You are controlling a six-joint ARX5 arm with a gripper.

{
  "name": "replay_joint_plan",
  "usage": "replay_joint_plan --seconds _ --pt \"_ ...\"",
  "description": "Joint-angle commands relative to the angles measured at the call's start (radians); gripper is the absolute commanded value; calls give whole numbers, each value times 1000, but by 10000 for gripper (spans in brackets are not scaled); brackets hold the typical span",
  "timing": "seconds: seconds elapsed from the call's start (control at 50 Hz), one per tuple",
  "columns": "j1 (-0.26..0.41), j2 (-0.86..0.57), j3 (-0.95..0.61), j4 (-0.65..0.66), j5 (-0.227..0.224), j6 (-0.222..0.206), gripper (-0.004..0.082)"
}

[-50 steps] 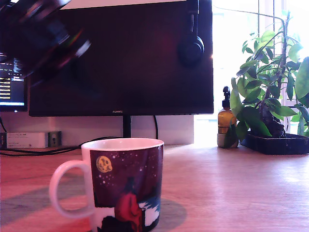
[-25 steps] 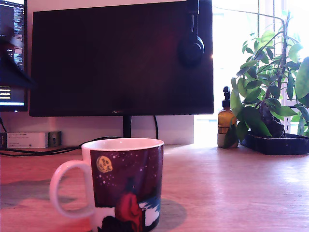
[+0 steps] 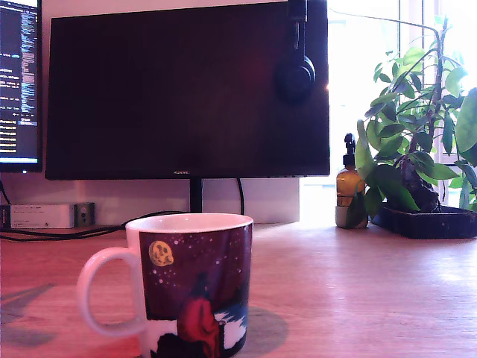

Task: Pick up the coffee capsules from the table one by one and drop them inside the nearest coffee cup

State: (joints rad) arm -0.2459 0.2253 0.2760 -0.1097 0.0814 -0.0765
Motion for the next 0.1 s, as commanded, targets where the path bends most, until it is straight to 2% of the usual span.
replay_joint_plan --seconds 0.0,0.08 --pt "4 -26 -27 -30 0 -6 -14" --pt "4 -70 -27 -76 0 -2 -14"
